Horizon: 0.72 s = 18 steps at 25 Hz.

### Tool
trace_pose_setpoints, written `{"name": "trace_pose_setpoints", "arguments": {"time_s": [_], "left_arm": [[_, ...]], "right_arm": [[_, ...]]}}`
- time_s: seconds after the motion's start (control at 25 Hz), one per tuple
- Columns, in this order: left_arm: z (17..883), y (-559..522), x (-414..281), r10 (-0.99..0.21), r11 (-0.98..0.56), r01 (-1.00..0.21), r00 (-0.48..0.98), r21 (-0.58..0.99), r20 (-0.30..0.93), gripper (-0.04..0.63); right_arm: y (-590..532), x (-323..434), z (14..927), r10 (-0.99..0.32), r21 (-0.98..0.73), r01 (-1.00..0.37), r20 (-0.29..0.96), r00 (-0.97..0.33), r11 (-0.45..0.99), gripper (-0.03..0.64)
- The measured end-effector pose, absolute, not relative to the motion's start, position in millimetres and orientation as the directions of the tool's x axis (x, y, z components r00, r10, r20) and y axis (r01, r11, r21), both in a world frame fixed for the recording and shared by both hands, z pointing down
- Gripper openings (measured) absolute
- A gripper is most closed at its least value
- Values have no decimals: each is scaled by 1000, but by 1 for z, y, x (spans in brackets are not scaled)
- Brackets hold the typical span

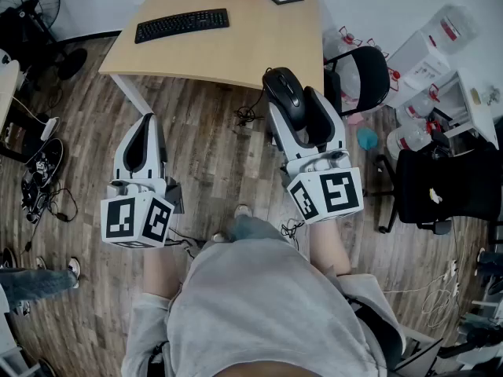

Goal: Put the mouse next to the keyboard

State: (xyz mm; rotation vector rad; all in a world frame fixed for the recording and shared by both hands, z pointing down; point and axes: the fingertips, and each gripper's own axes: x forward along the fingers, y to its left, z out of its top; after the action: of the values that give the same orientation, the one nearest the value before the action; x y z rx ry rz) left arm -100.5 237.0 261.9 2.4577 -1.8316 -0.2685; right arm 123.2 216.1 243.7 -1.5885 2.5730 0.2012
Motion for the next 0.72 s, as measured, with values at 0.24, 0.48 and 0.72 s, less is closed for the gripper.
{"name": "trace_pose_setpoints", "arguments": {"time_s": [0.24, 0.48, 0.72], "left_arm": [[259, 239, -102, -954, -294, -943, 280, 155, -106, 12], [260, 229, -100, -954, -295, -943, 281, 155, -107, 12], [260, 213, -95, -957, -285, -946, 271, 157, -105, 12]], "right_arm": [[219, 121, 241, -880, 55, -895, -168, -444, 442, 262], [210, 125, 240, -881, 42, -897, -177, -439, 439, 262], [189, 133, 242, -876, -4, -891, -186, -445, 453, 262]]}}
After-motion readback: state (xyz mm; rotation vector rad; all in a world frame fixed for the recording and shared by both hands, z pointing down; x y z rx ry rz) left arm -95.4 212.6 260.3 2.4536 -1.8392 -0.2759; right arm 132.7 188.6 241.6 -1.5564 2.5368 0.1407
